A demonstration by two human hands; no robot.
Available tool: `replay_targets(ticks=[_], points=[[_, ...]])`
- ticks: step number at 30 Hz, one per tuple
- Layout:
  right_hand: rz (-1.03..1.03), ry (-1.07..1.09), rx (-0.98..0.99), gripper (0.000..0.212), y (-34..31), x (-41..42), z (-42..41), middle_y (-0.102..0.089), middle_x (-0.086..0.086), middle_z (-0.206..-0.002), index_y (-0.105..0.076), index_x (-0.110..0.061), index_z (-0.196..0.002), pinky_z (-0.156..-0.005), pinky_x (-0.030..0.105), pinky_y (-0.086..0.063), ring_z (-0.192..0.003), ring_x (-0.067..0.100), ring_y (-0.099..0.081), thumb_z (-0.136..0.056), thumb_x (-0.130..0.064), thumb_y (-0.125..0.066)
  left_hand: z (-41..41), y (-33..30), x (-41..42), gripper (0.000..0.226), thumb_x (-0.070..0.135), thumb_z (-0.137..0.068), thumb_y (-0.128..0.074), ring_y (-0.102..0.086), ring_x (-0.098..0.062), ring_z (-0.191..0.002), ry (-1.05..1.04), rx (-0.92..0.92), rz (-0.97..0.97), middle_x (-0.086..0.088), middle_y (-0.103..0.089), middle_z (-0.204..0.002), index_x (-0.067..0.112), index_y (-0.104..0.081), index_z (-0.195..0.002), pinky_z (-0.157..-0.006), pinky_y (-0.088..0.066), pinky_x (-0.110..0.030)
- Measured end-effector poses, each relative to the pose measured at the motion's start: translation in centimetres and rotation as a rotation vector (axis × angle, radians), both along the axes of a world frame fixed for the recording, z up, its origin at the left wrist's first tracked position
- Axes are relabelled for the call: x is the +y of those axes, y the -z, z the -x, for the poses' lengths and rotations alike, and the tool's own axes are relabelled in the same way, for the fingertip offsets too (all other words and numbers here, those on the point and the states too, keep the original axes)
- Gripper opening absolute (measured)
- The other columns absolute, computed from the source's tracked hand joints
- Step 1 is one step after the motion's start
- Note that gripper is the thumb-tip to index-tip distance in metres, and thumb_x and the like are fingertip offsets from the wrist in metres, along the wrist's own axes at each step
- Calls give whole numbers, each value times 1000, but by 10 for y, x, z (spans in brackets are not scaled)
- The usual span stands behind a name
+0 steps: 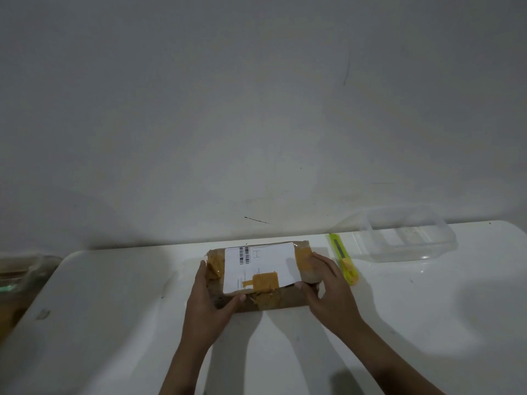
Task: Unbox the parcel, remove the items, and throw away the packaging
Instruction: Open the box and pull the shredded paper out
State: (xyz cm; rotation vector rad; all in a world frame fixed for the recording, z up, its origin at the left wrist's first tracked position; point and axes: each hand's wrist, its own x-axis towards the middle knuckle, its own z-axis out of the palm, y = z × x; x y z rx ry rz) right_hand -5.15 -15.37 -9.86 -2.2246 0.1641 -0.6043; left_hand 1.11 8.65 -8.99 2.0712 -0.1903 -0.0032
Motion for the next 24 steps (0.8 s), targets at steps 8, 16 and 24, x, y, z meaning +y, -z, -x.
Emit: replay_targets(ticks=[8,16,24], points=[[-49,158,-112,52,-9,7,-17,-62,2,-108,-58,-13,-114,-74,20,-49,-96,11,-58,-80,-53,-59,1,-2,-3,118,27,-65,-85,-50,-6,-112,-36,4,33,12,-48,-123,20,-2,-150,-85,-41,-21],[-175,335,-101,57,-22,5,-41,-60,-5,-88,-44,-24,-103,-51,24,-37,-62,20,-59,-68,-65,-65,-8,1,3,91,30,-66,-84,-56,-5,-108,46,-42,1,11,-51,-123,31,-20,-130,-77,-43,-8],[7,186,-130,48,-10,-3,-44,-53,-4,-97,-55,-34,-126,-53,27,-49,-66,2,-53,-85,-56,-49,-23,-11,11,116,53,-56,-84,-47,-3,-117,144,-38,-11,12,-46,-129,44,-10,-145,-87,-46,-17]])
